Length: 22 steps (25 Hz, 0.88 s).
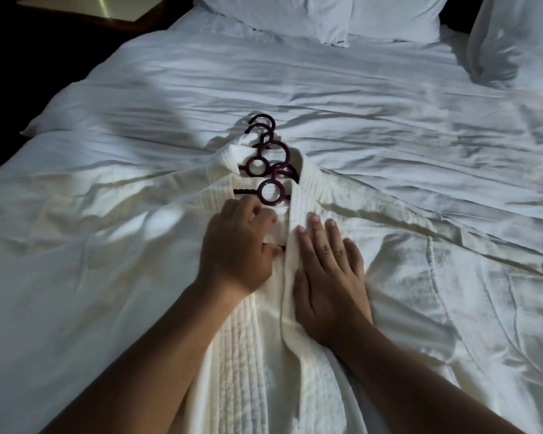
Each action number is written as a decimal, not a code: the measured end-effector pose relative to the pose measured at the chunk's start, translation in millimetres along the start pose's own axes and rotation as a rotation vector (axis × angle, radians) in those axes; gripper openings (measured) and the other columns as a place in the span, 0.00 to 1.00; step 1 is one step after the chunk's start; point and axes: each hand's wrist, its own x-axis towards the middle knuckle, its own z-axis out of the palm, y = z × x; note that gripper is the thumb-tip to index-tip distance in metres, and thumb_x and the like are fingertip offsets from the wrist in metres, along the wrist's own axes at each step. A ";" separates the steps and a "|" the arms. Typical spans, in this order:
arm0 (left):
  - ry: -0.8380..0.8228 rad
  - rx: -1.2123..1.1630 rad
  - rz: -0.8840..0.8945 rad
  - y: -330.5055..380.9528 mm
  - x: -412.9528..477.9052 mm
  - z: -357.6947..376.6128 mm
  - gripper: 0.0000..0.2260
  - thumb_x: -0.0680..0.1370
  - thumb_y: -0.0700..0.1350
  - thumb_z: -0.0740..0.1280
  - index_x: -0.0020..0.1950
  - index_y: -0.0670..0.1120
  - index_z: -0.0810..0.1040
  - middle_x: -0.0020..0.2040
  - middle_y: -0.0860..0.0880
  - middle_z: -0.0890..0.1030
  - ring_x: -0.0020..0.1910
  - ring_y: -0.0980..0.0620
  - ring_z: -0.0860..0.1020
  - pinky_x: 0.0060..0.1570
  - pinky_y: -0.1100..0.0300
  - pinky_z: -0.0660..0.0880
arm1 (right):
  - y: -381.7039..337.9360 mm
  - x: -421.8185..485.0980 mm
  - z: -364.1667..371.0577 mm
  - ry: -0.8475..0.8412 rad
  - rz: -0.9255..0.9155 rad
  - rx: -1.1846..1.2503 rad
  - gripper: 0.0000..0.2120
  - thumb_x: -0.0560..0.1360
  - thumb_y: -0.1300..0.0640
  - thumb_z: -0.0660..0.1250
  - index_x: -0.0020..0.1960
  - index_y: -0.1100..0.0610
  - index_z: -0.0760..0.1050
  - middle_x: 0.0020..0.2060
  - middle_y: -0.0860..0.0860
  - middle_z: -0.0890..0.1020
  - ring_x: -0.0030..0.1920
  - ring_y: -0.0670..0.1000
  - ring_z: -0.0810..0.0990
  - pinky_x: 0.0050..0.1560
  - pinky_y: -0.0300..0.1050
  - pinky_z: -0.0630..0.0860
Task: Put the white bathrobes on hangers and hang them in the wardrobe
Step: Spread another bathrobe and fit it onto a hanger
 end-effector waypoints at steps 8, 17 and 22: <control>0.017 0.055 -0.023 1.0 -16.9 13.8 0.13 0.74 0.49 0.70 0.34 0.48 0.69 0.26 0.48 0.74 0.26 0.42 0.75 0.37 0.53 0.68 | 3.9 2.1 3.4 -0.025 0.001 -0.006 0.32 0.81 0.49 0.57 0.83 0.52 0.54 0.83 0.51 0.48 0.83 0.54 0.42 0.79 0.62 0.52; -0.239 0.189 -0.185 15.9 -17.0 -2.1 0.13 0.77 0.52 0.68 0.39 0.44 0.80 0.35 0.42 0.82 0.36 0.39 0.81 0.39 0.53 0.69 | -6.4 1.9 -5.9 -0.123 0.046 -0.141 0.30 0.82 0.46 0.50 0.83 0.51 0.54 0.83 0.51 0.48 0.83 0.57 0.44 0.79 0.62 0.51; -0.430 0.018 -0.322 57.0 -76.1 -75.4 0.14 0.77 0.46 0.58 0.41 0.41 0.80 0.44 0.41 0.83 0.49 0.36 0.82 0.46 0.53 0.77 | -62.7 -64.5 -74.3 -0.406 0.340 0.104 0.32 0.76 0.51 0.55 0.80 0.49 0.58 0.83 0.51 0.50 0.82 0.57 0.49 0.78 0.59 0.51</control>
